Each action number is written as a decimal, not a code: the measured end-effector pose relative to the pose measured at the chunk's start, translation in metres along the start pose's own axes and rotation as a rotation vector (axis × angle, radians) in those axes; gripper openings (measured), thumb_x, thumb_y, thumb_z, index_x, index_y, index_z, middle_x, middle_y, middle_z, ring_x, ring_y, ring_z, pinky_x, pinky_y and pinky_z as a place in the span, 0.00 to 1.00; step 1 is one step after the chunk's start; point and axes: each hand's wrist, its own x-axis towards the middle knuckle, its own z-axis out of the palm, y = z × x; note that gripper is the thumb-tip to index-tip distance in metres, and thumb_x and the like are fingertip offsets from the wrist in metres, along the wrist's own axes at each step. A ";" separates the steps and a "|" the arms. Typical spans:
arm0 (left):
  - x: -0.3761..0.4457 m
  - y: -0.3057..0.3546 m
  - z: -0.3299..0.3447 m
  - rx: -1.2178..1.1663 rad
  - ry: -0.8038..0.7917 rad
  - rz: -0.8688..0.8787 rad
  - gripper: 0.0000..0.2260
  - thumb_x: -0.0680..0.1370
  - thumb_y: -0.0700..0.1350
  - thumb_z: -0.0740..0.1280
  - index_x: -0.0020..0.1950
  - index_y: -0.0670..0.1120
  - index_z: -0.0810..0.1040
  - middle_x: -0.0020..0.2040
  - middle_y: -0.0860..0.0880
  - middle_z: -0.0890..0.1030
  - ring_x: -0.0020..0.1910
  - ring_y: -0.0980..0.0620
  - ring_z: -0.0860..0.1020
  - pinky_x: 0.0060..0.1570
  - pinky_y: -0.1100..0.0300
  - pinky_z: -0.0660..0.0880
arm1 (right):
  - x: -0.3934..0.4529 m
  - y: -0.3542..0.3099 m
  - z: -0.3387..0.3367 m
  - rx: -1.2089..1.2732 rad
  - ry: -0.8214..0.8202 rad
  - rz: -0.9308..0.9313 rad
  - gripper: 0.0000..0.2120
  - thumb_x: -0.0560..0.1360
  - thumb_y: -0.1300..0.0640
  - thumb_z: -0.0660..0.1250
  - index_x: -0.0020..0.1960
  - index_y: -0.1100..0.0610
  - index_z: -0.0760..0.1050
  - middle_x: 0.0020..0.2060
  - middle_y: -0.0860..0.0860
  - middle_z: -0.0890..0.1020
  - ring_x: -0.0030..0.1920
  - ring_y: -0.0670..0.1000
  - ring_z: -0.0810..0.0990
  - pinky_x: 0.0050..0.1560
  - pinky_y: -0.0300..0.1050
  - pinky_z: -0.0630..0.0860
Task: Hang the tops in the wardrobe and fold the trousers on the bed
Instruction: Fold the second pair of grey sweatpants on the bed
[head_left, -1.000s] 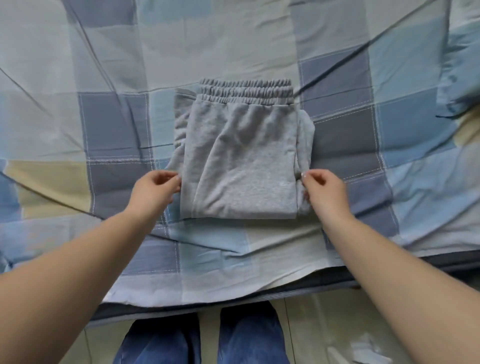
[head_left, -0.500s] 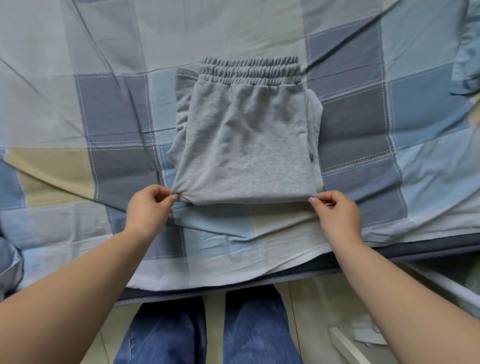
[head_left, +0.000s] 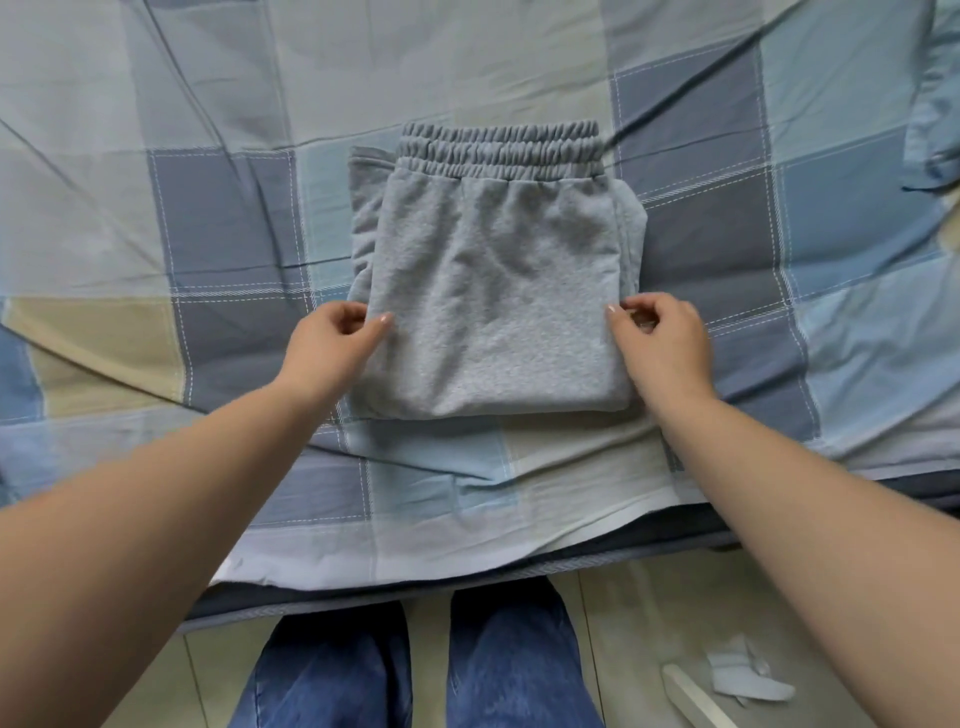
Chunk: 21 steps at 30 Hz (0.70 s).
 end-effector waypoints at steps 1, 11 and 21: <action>0.006 0.007 0.002 0.036 -0.011 0.012 0.06 0.75 0.51 0.70 0.45 0.49 0.80 0.39 0.56 0.80 0.38 0.59 0.77 0.38 0.65 0.71 | 0.009 -0.006 0.002 -0.052 -0.050 0.004 0.11 0.74 0.47 0.68 0.50 0.54 0.79 0.47 0.51 0.78 0.45 0.51 0.77 0.44 0.39 0.67; 0.018 0.029 0.010 0.271 0.188 0.150 0.14 0.75 0.48 0.71 0.56 0.45 0.73 0.53 0.47 0.76 0.50 0.49 0.74 0.51 0.56 0.70 | 0.029 -0.026 -0.001 -0.033 0.046 -0.038 0.11 0.75 0.53 0.67 0.55 0.53 0.72 0.51 0.53 0.76 0.52 0.54 0.76 0.56 0.53 0.74; 0.059 0.072 0.046 1.001 -0.012 0.886 0.38 0.75 0.58 0.66 0.78 0.42 0.55 0.78 0.43 0.56 0.77 0.43 0.52 0.75 0.46 0.48 | 0.069 -0.077 0.034 -0.745 -0.114 -0.819 0.34 0.77 0.44 0.59 0.77 0.53 0.51 0.78 0.54 0.49 0.77 0.53 0.46 0.75 0.54 0.43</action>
